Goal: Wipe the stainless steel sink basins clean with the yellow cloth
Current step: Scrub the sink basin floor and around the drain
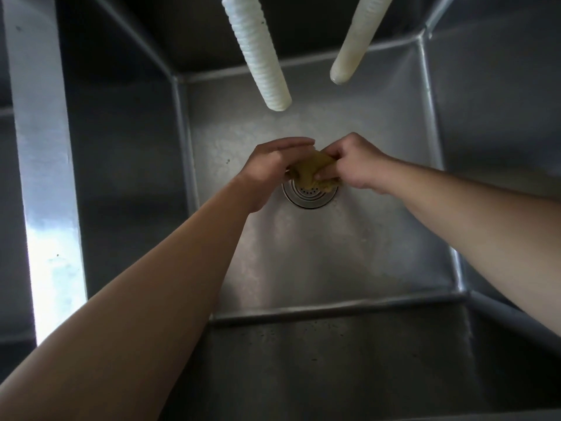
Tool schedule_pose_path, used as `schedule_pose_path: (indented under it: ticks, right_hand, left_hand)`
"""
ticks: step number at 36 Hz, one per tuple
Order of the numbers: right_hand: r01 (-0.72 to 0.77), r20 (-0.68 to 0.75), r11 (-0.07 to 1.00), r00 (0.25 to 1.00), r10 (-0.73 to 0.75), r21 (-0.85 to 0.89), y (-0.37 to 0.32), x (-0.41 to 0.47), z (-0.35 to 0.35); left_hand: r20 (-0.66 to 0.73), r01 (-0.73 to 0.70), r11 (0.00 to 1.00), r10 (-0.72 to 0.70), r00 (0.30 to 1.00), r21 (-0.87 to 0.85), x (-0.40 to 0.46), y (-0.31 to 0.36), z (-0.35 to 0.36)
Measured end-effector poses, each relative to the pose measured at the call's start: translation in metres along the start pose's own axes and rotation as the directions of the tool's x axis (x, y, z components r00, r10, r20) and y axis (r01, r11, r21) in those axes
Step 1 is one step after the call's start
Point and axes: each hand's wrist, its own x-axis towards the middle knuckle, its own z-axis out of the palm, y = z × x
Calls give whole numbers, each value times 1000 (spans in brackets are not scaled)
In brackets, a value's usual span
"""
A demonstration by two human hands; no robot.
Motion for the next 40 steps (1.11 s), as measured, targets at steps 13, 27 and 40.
schedule_pose_path:
  ticks: [13, 27, 40]
  right_hand:
    - [29, -37, 993, 999, -34, -117, 8, 8, -1]
    - [30, -215, 673, 936, -278, -739, 13, 7, 37]
    - [46, -234, 747, 935, -266, -663, 16, 2, 34]
  left_hand:
    - [9, 16, 999, -16, 1000, 32, 8, -12, -7]
    - [-408, 295, 949, -316, 857, -114, 35, -26, 32]
    - [-324, 285, 922, -363, 874, -263, 29, -22, 34]
